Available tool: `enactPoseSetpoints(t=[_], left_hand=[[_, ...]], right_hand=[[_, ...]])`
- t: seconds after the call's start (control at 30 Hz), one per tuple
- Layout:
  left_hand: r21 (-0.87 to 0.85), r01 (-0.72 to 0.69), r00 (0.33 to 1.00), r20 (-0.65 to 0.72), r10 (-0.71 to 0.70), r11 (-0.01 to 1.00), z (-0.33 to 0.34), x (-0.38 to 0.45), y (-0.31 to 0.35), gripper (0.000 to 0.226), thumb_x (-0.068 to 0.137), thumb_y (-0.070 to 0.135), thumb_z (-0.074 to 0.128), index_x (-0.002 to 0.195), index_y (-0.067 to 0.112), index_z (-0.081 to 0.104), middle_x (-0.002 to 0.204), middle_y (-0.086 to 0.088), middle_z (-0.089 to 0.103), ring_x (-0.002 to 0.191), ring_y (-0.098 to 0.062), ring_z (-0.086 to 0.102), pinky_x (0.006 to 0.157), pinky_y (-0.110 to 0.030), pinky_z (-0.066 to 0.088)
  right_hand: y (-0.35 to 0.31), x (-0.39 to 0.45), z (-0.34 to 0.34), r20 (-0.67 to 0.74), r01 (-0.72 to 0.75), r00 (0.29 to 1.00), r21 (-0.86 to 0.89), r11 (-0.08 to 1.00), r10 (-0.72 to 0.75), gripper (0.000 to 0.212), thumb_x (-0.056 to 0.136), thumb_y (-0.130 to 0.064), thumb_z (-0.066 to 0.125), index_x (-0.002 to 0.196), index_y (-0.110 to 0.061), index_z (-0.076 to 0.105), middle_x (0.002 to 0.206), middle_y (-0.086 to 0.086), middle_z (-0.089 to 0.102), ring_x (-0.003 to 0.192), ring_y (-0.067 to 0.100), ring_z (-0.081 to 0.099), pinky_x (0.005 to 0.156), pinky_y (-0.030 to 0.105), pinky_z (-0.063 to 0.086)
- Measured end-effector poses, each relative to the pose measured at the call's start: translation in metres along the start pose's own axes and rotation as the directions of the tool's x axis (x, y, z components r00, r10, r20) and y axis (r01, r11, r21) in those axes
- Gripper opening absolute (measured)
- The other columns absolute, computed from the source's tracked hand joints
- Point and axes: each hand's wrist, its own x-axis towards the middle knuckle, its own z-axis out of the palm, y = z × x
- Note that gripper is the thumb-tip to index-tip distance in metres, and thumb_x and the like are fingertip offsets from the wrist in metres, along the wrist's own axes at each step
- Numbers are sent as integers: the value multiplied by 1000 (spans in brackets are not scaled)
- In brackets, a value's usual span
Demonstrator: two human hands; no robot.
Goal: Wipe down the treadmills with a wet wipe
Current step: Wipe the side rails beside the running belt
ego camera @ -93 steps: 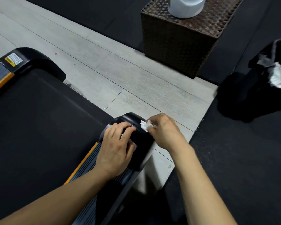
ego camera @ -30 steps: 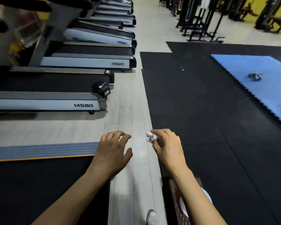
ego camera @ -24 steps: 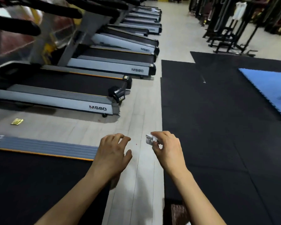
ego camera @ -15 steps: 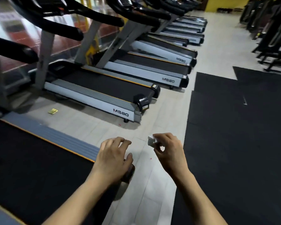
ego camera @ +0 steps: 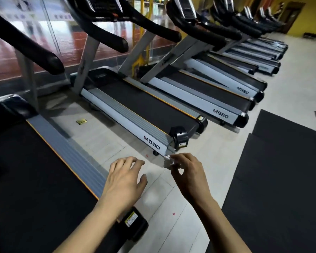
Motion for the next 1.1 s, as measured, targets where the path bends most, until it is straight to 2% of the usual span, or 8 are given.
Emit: enactPoseSetpoints(t=[0.17,0.3,0.43,0.57,0.73,0.87,1.0,1.1], left_hand=[[63,67,998,7,-68,996,7,57,-2,63,92,55,22,136,26,57,127,9,55,126,-20,47,112,-36,33],[108,148,989,-25,-146,983,17,106,-6,59,93,53,25,134,26,58,127,9,56,125,-21,49,110,-37,34],[110,252,967,-65,-246,961,28,166,-7,62,93,54,23,137,26,56,128,9,55,123,-19,48,108,-35,33],[112,347,937,-90,-338,931,39,231,1,63,93,55,20,140,28,53,131,11,52,125,-16,45,110,-32,30],[126,490,868,-162,-470,862,49,286,-1,56,94,52,27,134,27,58,126,12,55,121,-17,50,107,-32,34],[136,586,806,-199,-557,799,50,317,-14,54,93,51,30,130,28,61,122,11,57,116,-18,54,104,-33,38],[135,666,742,-223,-633,733,50,349,-44,56,92,52,29,131,27,61,122,11,58,119,-19,53,104,-28,27],[127,709,700,-248,-670,694,50,377,-75,58,91,53,28,131,27,61,122,10,58,119,-20,53,105,-34,37]], right_hand=[[25,73,11,12,53,998,70,996,-54,39,79,-10,77,111,-32,71,106,-14,63,90,10,60,81,36,53],[49,136,35,92,77,992,126,989,-89,36,82,-14,70,112,-34,69,110,-12,63,100,14,59,86,39,52],[74,206,58,159,124,976,172,977,-151,36,83,-15,71,112,-36,69,110,-14,63,101,10,56,90,36,50],[108,279,76,233,212,936,220,952,-263,36,86,-19,68,117,-36,67,110,-14,61,98,14,58,89,40,49],[124,361,111,386,187,872,304,934,-300,40,86,-17,65,120,-37,67,113,-18,59,108,10,56,95,38,48],[117,410,144,415,264,817,346,900,-400,38,88,-21,67,121,-40,64,116,-23,58,108,9,57,92,34,49],[101,460,184,439,310,760,403,861,-479,40,86,-20,68,120,-41,64,111,-24,57,101,10,58,88,36,51],[84,500,215,442,337,729,432,836,-522,41,84,-15,69,118,-37,67,111,-20,60,102,13,59,89,38,50]])
